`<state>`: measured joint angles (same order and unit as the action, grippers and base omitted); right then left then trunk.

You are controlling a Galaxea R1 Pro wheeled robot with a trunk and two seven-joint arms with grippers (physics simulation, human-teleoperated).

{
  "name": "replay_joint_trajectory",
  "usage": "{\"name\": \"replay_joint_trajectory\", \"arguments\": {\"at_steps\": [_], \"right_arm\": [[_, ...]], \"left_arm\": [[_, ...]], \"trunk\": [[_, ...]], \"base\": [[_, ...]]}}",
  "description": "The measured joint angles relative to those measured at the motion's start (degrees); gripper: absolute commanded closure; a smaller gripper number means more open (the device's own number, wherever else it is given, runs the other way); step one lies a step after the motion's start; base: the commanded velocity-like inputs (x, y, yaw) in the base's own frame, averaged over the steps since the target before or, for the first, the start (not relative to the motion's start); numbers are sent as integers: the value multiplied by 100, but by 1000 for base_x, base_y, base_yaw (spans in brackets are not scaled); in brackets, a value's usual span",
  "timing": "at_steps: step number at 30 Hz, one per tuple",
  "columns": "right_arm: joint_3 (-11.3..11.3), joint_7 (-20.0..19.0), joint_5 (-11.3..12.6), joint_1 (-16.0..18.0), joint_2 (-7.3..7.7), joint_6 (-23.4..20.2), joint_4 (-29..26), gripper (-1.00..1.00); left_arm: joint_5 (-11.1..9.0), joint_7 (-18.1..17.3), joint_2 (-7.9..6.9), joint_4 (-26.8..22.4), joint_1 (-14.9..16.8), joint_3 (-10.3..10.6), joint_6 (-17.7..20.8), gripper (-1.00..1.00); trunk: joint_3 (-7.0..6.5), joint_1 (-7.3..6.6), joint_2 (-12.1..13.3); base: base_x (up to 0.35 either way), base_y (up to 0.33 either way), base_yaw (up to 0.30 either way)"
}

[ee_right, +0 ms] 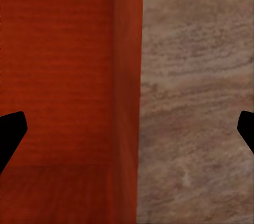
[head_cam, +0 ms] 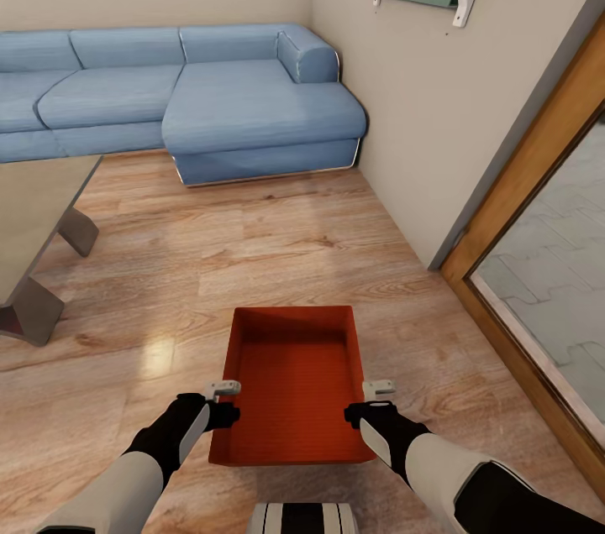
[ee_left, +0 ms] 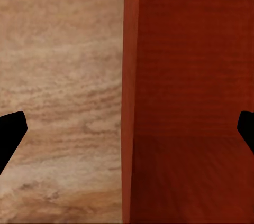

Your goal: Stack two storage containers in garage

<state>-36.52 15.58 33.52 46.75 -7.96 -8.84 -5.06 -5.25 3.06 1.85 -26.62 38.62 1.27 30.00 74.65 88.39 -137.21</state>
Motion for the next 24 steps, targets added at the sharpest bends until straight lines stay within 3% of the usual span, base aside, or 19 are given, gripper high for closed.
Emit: {"name": "replay_joint_trajectory", "arguments": {"at_steps": [4, 5, 9, 10, 11, 24], "right_arm": [[0, 0, 1, 0, -4, 0, 0, -100], [0, 0, 1, 0, -4, 0, 0, 100], [6, -9, 26, -1, -4, 1, -3, 100], [33, -30, 57, -1, -7, -2, -11, 100], [29, -23, 27, 0, -7, -3, -12, 100], [23, -29, 41, 2, 4, 0, -15, 100]], "left_arm": [[0, 2, 1, 0, -2, 2, 60, -100], [0, 1, -1, 0, 0, 1, 65, 100], [-5, 9, -3, 25, -3, 0, 84, 100], [-204, -16, 1, 19, -1, 2, 97, 100], [-124, 0, -9, 14, 1, 3, 130, 100], [-187, -10, 4, -128, 1, 4, 130, 100]], "trunk": [[0, 0, 0], [0, 0, 0], [0, 0, 0], [0, 0, 0], [0, 0, 0], [0, 0, 0]], "base": [[0, 0, 0], [0, 0, 0], [0, 0, 0], [0, 0, 0], [0, 0, 0], [0, 0, 0]]}}
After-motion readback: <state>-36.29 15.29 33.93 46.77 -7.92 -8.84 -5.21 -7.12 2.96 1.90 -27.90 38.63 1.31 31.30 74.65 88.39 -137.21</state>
